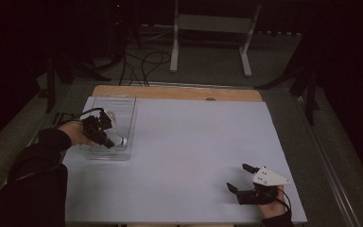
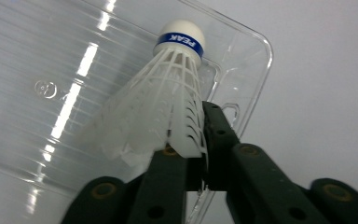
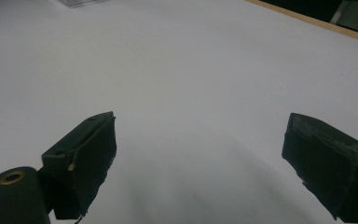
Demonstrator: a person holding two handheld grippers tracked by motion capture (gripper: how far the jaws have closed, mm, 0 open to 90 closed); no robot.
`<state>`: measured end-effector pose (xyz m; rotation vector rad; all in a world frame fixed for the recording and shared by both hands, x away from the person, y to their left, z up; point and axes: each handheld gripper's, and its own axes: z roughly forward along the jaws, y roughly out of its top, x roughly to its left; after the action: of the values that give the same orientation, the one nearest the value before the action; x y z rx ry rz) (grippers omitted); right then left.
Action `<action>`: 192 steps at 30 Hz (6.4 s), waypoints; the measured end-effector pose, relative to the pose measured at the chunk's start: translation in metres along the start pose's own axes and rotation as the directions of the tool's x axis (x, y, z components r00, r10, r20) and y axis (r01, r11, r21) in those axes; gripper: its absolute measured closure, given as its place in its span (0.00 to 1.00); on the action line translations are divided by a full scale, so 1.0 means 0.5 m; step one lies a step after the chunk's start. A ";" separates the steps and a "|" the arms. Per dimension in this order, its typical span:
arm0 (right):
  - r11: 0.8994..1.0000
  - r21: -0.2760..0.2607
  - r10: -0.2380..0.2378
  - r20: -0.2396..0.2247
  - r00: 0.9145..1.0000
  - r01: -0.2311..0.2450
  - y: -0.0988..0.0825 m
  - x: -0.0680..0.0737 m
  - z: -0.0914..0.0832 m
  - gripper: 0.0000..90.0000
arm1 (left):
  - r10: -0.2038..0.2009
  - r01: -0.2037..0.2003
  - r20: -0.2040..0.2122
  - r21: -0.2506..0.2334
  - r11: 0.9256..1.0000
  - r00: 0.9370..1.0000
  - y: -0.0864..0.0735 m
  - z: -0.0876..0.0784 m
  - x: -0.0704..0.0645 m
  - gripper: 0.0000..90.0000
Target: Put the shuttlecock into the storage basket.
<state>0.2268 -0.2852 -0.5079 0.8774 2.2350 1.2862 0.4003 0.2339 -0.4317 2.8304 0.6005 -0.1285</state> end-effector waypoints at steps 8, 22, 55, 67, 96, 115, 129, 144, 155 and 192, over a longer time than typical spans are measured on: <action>1.000 0.002 0.001 0.003 1.000 -0.001 0.000 0.000 -0.001 0.11 | -0.135 0.134 -0.055 -0.009 0.991 0.989 0.003 -0.006 0.005 0.60; 1.000 0.003 0.000 0.004 1.000 0.000 0.001 0.000 -0.001 0.11 | -0.212 0.211 -0.079 -0.027 0.977 0.974 0.015 -0.020 -0.001 0.05; 1.000 0.008 -0.002 0.014 1.000 0.002 0.000 0.000 -0.001 0.11 | -0.151 0.141 -0.087 -0.112 0.984 0.985 0.089 -0.041 -0.055 0.00; 1.000 0.008 -0.002 0.013 1.000 0.002 0.000 0.000 -0.001 0.11 | -0.087 0.078 -0.070 -0.132 0.988 0.994 0.123 -0.039 -0.081 0.00; 1.000 0.008 -0.001 0.012 1.000 0.001 0.001 0.000 -0.002 0.11 | 0.032 -0.036 -0.024 -0.175 0.984 0.999 0.185 -0.009 -0.152 0.00; 1.000 0.009 -0.001 0.012 1.000 0.001 0.000 0.000 -0.001 0.11 | 0.084 -0.086 -0.017 -0.228 0.970 0.996 0.193 0.031 -0.191 0.00; 1.000 0.010 -0.003 0.011 1.000 0.003 0.000 0.000 -0.001 0.11 | 0.056 -0.069 -0.059 -0.248 0.966 0.997 0.173 0.075 -0.198 0.00; 1.000 0.012 -0.001 0.008 1.000 0.001 0.000 0.001 -0.001 0.11 | -0.019 -0.012 -0.114 -0.267 0.964 0.993 0.154 0.120 -0.207 0.00; 1.000 0.013 -0.001 0.007 1.000 0.001 -0.001 0.000 -0.001 0.11 | -0.005 -0.026 -0.093 -0.332 0.943 0.996 0.137 0.140 -0.222 0.00; 1.000 0.017 -0.003 0.005 1.000 0.003 0.000 0.002 -0.001 0.11 | -0.012 -0.011 -0.049 -0.454 0.891 0.999 0.025 0.179 -0.255 0.00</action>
<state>0.2259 -0.2849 -0.5080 0.8820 2.2462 1.2638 0.2861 0.1503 -0.4981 2.3816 0.5559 0.0779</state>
